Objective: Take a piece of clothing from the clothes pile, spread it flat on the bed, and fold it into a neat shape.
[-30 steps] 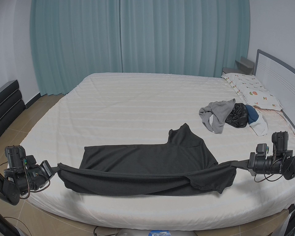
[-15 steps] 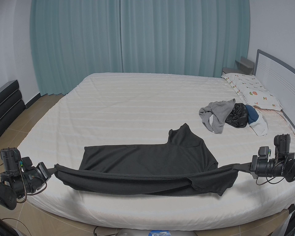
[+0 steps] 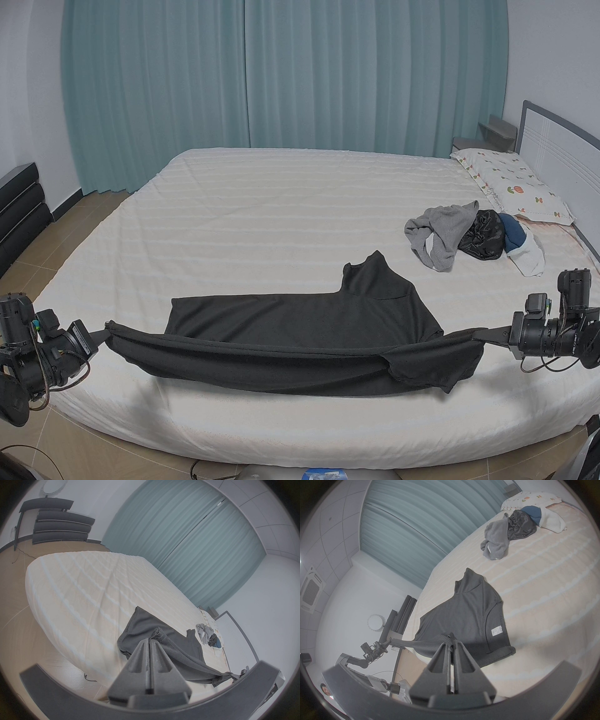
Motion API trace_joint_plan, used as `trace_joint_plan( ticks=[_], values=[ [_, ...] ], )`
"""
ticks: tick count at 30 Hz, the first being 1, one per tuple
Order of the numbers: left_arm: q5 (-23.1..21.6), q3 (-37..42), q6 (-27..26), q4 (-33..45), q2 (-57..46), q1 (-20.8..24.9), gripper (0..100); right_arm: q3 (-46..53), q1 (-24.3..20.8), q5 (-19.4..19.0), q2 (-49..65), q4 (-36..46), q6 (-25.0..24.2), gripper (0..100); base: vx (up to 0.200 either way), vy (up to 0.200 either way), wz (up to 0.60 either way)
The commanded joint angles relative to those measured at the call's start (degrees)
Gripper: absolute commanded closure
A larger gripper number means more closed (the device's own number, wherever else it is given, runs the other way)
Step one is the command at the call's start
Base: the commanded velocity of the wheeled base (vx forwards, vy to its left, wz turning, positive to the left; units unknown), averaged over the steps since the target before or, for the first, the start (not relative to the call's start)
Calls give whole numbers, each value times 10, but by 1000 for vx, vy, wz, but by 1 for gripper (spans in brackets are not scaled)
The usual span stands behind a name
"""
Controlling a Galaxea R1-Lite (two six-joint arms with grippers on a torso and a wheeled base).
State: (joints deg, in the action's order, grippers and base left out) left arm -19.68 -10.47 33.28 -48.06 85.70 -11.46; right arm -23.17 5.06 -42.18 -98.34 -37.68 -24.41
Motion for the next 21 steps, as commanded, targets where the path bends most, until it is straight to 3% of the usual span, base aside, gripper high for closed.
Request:
trace_joint_plan(
  ticks=[1,11,21],
  values=[
    [0,1,0,1,1,1,100,4,-1,3,-6,2,1,100,0,0,0],
    [1,4,-1,61,38,13,100,14,-1,4,-4,13,1,100,0,0,0],
    [5,-33,1,65,107,21,100,-11,-2,7,-53,13,0,100,0,0,0]
  ],
)
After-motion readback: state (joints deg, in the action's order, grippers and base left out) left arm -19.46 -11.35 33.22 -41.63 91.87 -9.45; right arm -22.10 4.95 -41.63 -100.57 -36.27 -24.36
